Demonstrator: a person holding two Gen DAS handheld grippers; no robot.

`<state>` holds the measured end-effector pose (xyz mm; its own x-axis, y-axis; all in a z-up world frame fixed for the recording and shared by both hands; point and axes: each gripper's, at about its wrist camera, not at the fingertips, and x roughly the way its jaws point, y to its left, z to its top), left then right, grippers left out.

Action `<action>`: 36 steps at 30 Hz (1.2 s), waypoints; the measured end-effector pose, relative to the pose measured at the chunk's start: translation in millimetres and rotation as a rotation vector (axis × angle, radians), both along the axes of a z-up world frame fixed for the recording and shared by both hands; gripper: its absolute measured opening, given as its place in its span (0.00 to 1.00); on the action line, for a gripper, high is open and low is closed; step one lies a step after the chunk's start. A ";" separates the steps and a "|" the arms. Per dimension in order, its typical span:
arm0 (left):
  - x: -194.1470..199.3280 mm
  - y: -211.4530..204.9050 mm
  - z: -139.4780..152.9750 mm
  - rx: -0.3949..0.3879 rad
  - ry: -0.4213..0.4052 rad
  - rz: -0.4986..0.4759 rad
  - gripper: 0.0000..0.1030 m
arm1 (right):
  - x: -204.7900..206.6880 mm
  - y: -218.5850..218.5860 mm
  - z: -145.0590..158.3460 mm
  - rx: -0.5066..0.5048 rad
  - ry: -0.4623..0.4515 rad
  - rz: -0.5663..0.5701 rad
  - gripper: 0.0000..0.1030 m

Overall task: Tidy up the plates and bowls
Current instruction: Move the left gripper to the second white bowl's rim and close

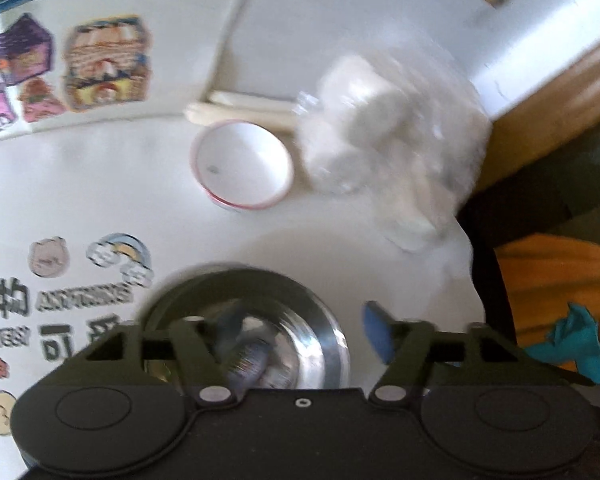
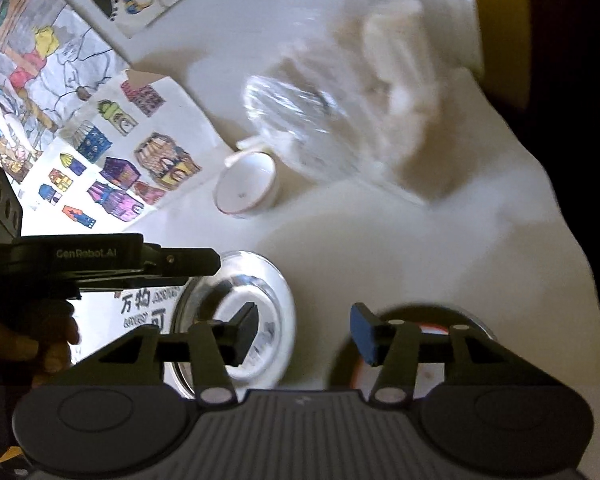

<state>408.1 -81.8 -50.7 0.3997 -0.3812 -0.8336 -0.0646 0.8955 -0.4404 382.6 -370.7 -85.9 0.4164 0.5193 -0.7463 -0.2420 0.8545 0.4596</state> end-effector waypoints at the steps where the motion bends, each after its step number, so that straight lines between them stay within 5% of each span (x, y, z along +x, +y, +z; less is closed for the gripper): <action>1: 2.3 6.5 -0.9 0.000 0.000 0.009 0.78 | 3.9 5.6 0.7 0.000 -0.006 0.003 0.67; 9: 26.6 57.8 -10.7 -0.002 0.014 0.067 0.99 | 35.3 39.4 0.1 0.011 -0.004 -0.012 0.88; 13: 41.1 76.9 -20.0 -0.008 0.024 0.090 0.99 | 47.5 53.2 -5.8 0.003 0.002 -0.035 0.99; 20: 77.3 98.2 -45.1 0.003 0.051 0.099 0.99 | 68.7 77.2 -21.5 -0.046 0.027 -0.120 1.00; 31: 124.1 93.3 -68.1 0.107 0.048 -0.025 0.99 | 98.5 106.7 -43.3 -0.087 0.011 -0.167 0.99; 36: 135.6 86.5 -76.7 0.131 0.054 -0.044 0.99 | 107.7 112.5 -51.9 -0.104 0.021 -0.181 0.86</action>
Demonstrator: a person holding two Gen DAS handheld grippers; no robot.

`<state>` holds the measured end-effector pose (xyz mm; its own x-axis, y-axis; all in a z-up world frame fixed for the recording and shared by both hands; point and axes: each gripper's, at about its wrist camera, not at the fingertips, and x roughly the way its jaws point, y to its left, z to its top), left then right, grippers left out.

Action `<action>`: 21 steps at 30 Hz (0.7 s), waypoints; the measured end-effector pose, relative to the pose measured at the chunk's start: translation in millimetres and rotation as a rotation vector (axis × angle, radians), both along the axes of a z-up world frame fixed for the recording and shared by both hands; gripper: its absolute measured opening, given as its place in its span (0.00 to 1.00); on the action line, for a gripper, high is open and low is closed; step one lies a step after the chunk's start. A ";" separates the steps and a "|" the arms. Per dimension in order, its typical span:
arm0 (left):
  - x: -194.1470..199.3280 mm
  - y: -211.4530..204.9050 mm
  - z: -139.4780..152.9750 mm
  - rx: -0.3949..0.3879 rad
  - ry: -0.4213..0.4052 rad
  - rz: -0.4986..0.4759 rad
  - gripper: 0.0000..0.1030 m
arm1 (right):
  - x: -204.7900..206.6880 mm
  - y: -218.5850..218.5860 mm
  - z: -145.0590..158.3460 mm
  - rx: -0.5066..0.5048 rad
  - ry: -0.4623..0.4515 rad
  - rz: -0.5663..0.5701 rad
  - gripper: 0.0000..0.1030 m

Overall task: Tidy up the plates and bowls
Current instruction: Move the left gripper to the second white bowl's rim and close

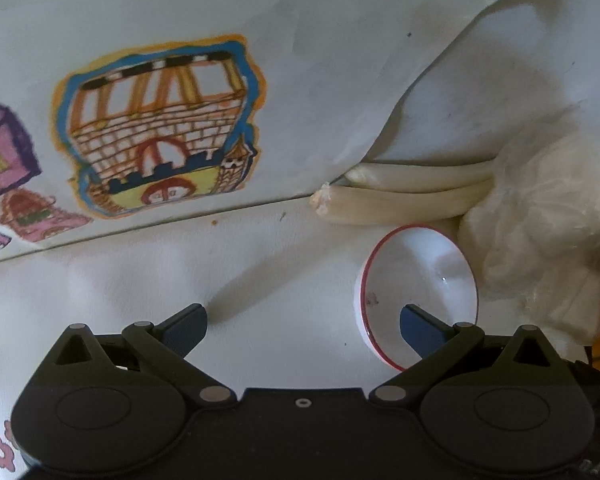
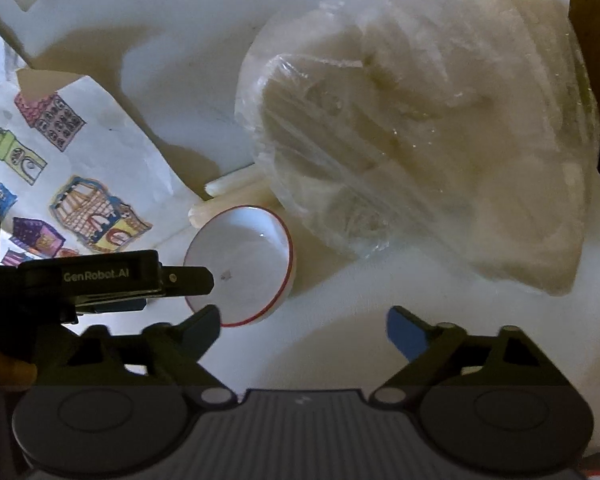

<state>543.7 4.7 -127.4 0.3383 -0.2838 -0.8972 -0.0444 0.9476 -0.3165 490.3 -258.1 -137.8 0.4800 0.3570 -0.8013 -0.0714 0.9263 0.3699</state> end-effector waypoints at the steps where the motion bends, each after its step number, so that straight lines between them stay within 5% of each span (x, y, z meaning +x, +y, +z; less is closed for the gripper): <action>1: 0.6 -1.5 0.0 0.007 -0.005 -0.001 0.99 | 1.2 0.6 -1.4 -0.002 0.001 -0.001 0.82; 11: 2.9 -17.1 -2.8 -0.006 -0.012 0.002 0.94 | 8.0 1.9 -5.6 0.031 0.000 0.021 0.63; 17: 1.4 -28.7 -3.1 -0.051 -0.023 -0.012 0.78 | 12.1 -0.1 -7.0 0.066 0.003 0.038 0.43; 21: -3.0 -40.2 2.7 -0.082 -0.067 -0.059 0.59 | 13.1 -6.7 -9.8 0.128 0.016 0.055 0.32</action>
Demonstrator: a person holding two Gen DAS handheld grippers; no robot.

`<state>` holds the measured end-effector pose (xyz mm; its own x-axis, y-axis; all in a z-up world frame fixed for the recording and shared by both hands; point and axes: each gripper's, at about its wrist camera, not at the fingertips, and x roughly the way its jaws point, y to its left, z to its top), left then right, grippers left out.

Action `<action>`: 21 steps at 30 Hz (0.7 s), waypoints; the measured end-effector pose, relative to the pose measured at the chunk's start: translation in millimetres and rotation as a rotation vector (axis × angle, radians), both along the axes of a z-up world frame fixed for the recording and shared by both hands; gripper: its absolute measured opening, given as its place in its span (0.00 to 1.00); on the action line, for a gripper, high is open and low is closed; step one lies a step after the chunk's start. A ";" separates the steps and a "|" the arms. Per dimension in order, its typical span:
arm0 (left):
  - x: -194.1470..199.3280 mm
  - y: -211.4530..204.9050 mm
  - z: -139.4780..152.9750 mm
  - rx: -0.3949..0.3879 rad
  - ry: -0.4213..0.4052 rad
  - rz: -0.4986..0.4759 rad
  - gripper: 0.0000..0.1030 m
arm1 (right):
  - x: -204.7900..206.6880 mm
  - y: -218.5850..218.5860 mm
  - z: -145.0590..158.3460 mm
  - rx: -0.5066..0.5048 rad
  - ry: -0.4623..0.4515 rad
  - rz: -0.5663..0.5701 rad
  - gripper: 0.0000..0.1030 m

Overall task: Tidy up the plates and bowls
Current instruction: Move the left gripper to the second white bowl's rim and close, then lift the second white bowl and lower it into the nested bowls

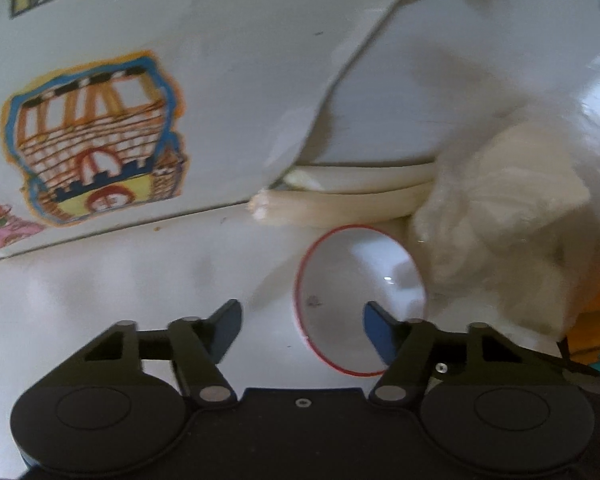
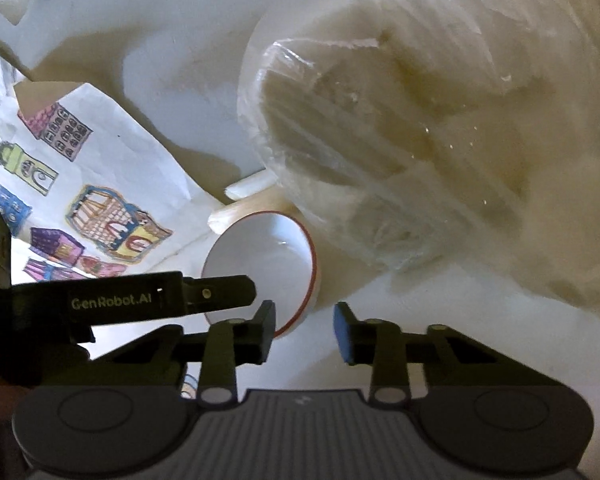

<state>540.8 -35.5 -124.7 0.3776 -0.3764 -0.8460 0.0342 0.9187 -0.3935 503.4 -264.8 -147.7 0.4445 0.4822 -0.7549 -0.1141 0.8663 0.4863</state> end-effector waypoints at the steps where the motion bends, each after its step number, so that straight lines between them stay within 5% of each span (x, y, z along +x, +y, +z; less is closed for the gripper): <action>1: -0.7 -2.5 0.9 -0.007 -0.009 -0.006 0.51 | 0.3 -1.7 -0.4 0.013 0.002 0.004 0.29; 4: -2.5 -8.2 1.0 -0.028 -0.016 -0.009 0.39 | 1.5 -5.5 -0.2 0.050 0.009 0.023 0.21; 21: -41.5 -42.9 12.3 -0.027 -0.066 0.029 0.34 | -26.5 -27.8 22.0 0.068 -0.011 0.085 0.21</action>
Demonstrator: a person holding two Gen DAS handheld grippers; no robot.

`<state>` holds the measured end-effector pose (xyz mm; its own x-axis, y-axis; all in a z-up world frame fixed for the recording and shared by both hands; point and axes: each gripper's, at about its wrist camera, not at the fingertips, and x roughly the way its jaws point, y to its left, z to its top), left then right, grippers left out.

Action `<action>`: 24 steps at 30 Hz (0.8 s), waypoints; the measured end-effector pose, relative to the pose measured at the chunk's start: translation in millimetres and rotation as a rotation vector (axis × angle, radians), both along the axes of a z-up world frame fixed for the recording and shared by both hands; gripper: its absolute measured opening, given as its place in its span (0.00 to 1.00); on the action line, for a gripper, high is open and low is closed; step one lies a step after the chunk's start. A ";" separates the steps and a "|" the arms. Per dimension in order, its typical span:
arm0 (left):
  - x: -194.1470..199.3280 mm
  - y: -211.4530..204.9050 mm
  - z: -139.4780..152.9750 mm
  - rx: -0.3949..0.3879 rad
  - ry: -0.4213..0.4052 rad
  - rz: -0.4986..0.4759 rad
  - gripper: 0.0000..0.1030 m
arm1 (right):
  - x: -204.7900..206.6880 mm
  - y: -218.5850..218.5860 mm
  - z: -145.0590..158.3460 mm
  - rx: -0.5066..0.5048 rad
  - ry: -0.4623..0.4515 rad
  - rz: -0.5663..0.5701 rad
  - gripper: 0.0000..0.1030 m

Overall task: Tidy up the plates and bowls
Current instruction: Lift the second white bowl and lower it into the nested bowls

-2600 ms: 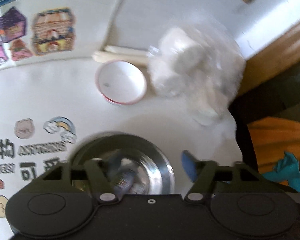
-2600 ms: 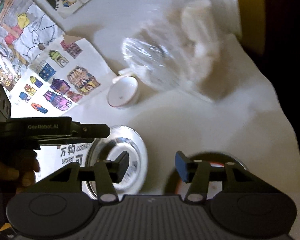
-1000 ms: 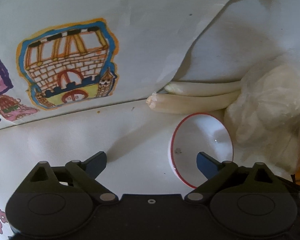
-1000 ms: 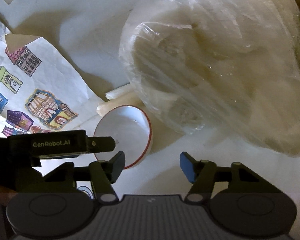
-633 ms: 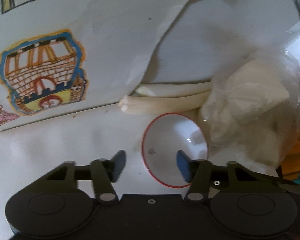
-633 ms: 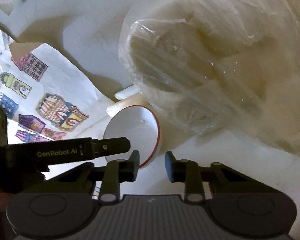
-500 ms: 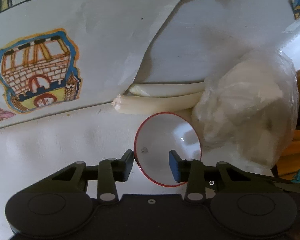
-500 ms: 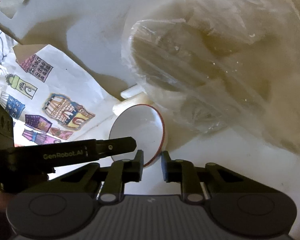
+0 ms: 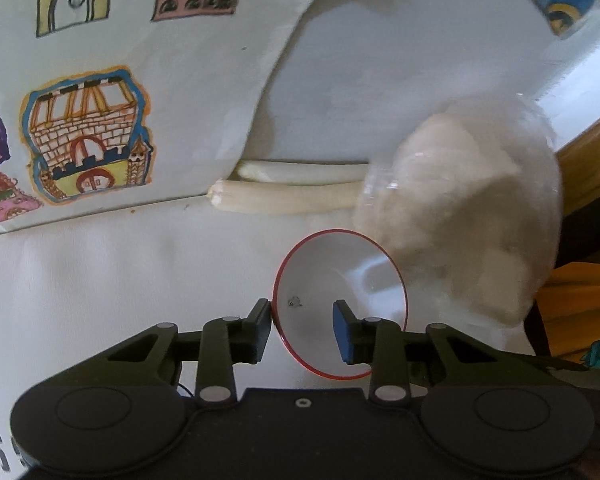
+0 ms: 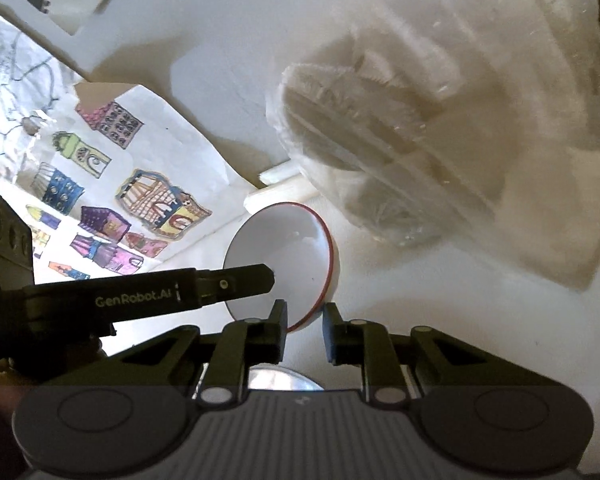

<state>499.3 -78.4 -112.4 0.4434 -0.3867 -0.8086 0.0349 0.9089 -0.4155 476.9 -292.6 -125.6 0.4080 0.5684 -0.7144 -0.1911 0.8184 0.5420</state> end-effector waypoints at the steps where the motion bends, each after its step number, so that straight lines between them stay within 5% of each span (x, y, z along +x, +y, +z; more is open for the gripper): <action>1: -6.8 -1.5 3.1 0.000 -0.008 -0.001 0.34 | -3.1 -3.1 2.5 0.001 -0.007 0.001 0.20; 14: -60.3 -52.5 38.4 -0.056 -0.113 -0.050 0.32 | -45.3 -58.3 34.6 -0.006 -0.101 -0.032 0.21; 24: -79.1 -97.6 51.5 -0.073 -0.107 -0.138 0.32 | -73.4 -107.9 38.3 -0.028 -0.104 -0.083 0.21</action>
